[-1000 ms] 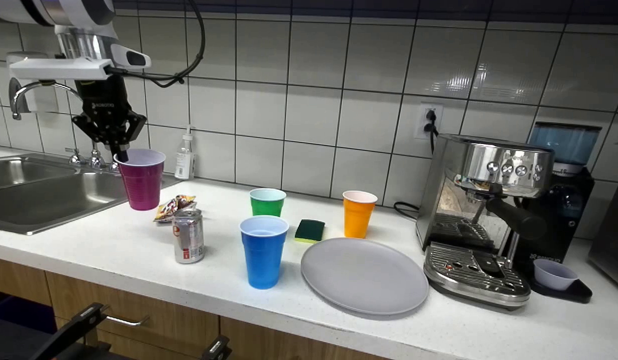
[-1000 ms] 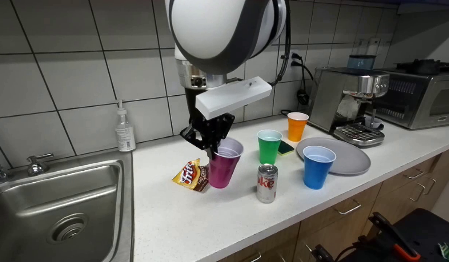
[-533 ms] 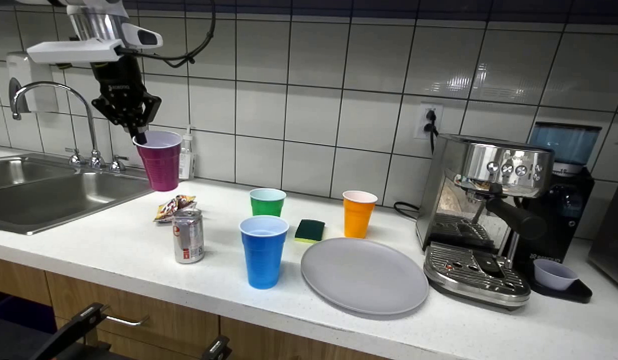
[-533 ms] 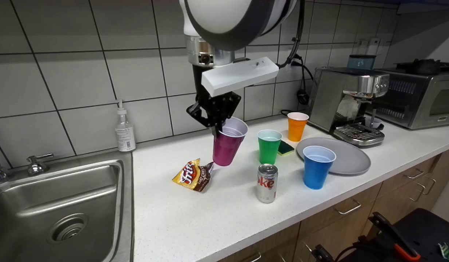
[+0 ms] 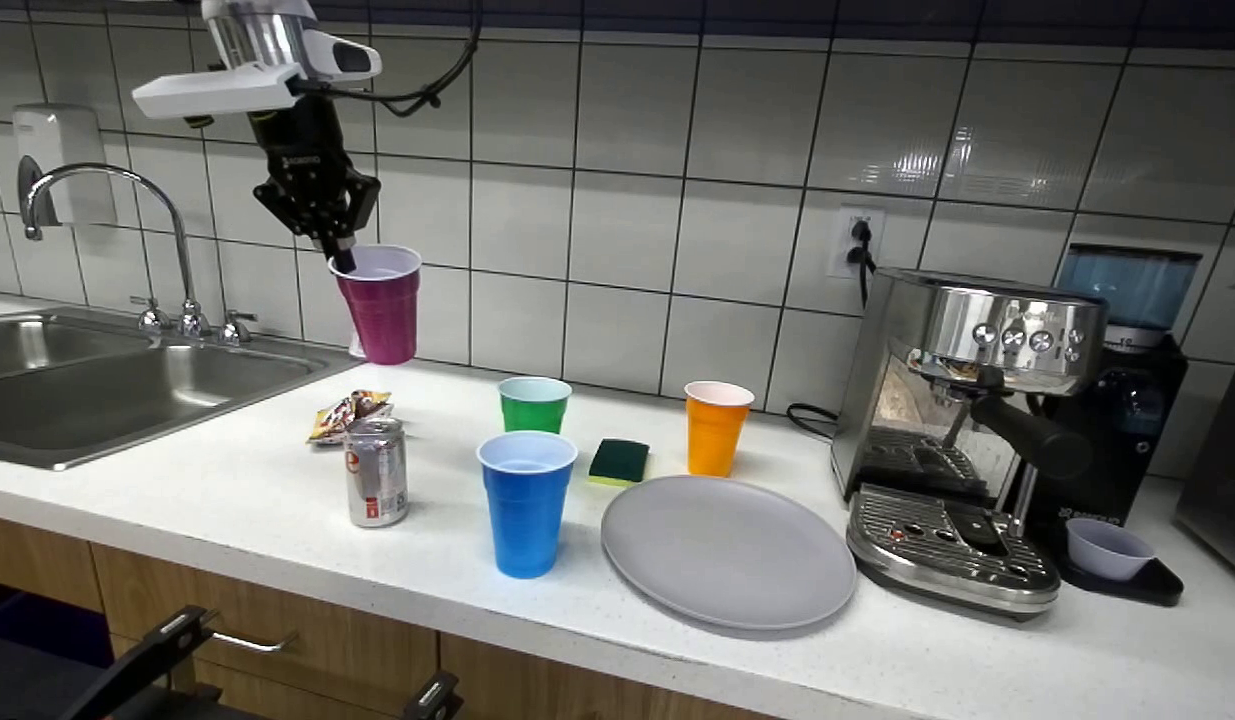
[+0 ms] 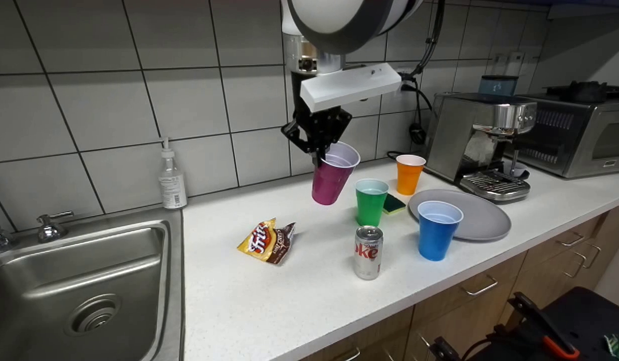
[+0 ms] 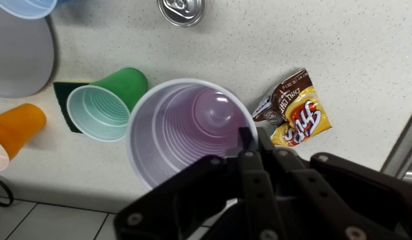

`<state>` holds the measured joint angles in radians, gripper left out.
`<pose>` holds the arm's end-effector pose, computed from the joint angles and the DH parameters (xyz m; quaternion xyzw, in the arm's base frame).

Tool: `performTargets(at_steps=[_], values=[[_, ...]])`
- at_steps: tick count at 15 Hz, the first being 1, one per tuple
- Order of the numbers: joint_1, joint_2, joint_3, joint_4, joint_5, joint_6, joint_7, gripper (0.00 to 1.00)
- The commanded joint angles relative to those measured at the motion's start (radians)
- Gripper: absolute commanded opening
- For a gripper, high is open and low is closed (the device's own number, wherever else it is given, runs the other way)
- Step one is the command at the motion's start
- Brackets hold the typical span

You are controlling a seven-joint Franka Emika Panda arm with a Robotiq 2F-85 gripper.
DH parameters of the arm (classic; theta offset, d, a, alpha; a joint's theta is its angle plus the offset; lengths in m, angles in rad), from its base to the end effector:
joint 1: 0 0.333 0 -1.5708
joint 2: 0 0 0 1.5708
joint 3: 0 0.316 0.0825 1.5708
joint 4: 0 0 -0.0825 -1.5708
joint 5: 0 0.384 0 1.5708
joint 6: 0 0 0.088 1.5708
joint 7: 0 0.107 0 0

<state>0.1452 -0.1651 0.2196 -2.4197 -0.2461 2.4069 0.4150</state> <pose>0.4514 0.1712 0.3855 0.9899 0.0598 0.1070 0.0713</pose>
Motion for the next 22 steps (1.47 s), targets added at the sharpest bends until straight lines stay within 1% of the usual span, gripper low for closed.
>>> performTargets(at_steps=[1,6,13,17,22], values=[[-0.038,-0.016,-0.006,0.025,-0.04,-0.039,0.041,0.01],[-0.081,-0.006,-0.032,0.044,-0.076,-0.033,0.062,0.01],[-0.125,0.018,-0.064,0.072,-0.107,-0.035,0.083,0.01],[-0.138,0.051,-0.086,0.097,-0.105,-0.032,0.075,0.01],[-0.139,0.094,-0.119,0.135,-0.094,-0.038,0.055,0.01]])
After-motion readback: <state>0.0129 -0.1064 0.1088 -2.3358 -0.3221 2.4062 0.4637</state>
